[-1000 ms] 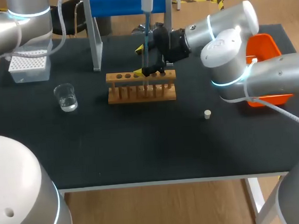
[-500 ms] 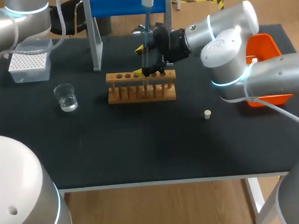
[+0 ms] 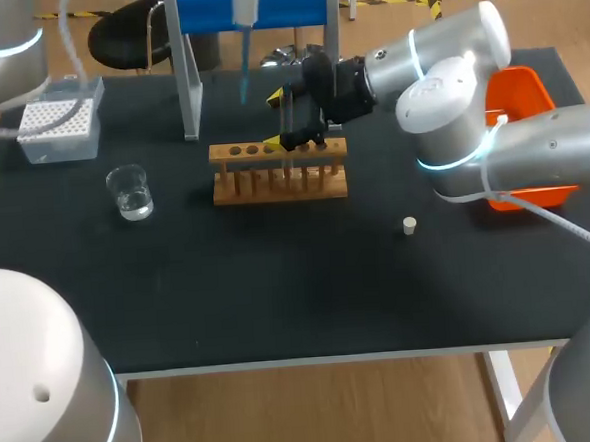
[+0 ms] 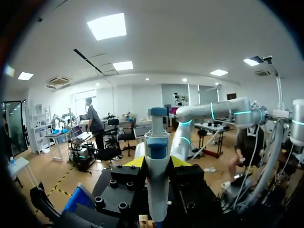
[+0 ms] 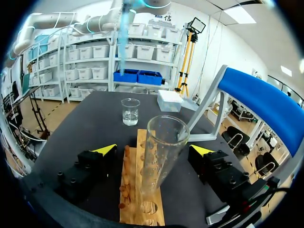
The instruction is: Invert the test tube, pick up the pipette, mount the tip to pipette, aspirate from beaker and dispense into the tube, eject the tip, return the pipette, and cap with the stopper.
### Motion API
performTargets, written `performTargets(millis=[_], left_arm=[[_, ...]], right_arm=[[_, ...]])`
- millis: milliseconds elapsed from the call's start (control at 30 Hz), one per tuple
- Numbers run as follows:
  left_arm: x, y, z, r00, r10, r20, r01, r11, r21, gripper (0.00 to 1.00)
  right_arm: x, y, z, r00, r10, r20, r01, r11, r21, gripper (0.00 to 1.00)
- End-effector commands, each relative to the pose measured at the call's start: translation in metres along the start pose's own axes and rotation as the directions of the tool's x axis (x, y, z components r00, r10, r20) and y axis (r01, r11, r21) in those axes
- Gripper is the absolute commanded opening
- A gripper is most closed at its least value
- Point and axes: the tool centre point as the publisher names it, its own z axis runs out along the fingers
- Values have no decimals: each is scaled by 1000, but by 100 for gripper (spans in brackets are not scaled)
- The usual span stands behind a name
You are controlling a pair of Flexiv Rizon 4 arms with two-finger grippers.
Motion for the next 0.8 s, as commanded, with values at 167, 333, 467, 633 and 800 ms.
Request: performTargets(millis=[167,333,467,633,800], left_arm=[[68,41,-9,976,-59,211,48,997,59,0],[77,55,2,974,-71,215,58,996,68,0],[77,59,10,967,-63,245,43,995,88,0],[75,63,25,958,-64,278,31,992,119,0],[74,64,28,960,-64,271,29,991,129,0]], right_arm=[[0,0,0,1000,0,0,0,1000,3,100],[0,0,0,1000,0,0,0,1000,3,100],[0,0,0,1000,0,0,0,1000,3,100],[0,0,0,1000,0,0,0,1000,3,100],[0,0,0,1000,0,0,0,1000,3,100]])
